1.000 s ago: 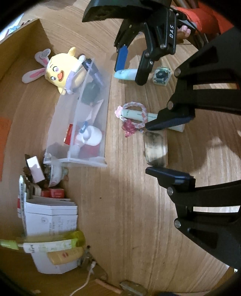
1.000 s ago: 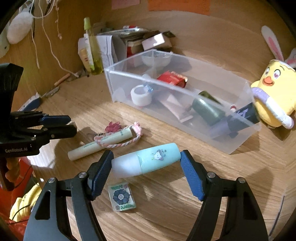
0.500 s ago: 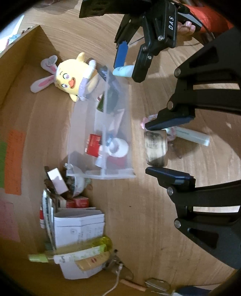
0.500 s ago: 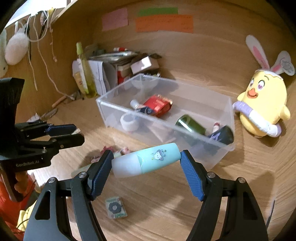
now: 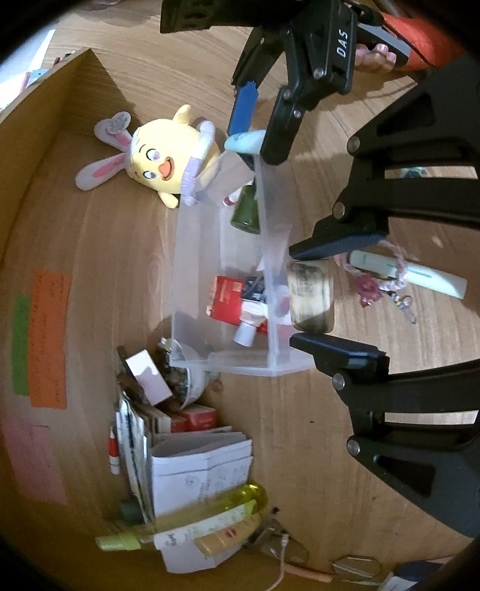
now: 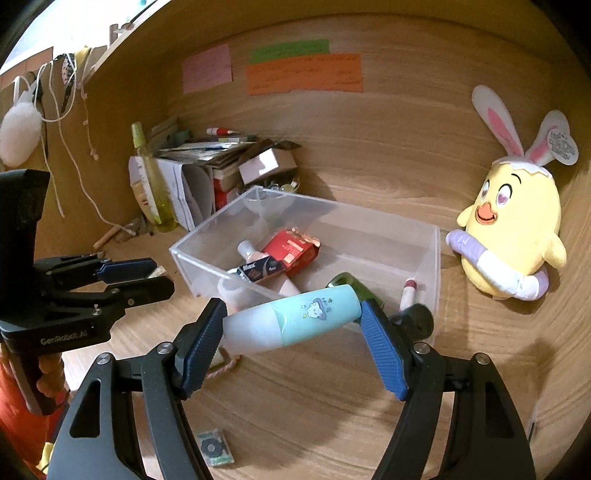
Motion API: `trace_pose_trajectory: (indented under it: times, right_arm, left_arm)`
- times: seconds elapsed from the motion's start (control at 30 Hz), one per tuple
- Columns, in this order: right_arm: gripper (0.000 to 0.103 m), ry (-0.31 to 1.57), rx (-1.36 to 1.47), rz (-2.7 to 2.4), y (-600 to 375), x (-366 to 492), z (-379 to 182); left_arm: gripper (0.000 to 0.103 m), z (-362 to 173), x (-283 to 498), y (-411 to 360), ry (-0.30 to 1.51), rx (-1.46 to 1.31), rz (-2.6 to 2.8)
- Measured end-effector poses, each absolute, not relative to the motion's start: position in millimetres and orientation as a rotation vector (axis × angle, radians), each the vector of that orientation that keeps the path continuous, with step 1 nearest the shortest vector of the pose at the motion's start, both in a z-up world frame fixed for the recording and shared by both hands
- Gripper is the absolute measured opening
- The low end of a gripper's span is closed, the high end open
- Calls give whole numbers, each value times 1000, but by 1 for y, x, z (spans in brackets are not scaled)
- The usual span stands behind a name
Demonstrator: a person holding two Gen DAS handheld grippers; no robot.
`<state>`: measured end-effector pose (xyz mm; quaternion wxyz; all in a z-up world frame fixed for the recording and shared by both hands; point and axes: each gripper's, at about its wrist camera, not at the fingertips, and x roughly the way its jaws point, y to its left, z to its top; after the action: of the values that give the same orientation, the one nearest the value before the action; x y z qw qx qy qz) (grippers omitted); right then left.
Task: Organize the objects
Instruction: 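Carry the wooden block and mint-green tube over the clear box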
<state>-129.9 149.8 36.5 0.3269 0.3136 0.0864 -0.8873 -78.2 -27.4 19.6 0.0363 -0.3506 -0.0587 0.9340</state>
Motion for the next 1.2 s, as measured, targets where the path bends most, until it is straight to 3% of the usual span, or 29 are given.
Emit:
trace_pose_trajectory:
  times: [0.6,1.2]
  right_arm:
    - [71,219,842,-2372,140,-178,44]
    - [71,244,968,-2361,124,-206,13]
  left_arm:
    - [40,35,-125,-31,-183,-1029,2885]
    - [40,7,-166,-34,-224,-1145,2834]
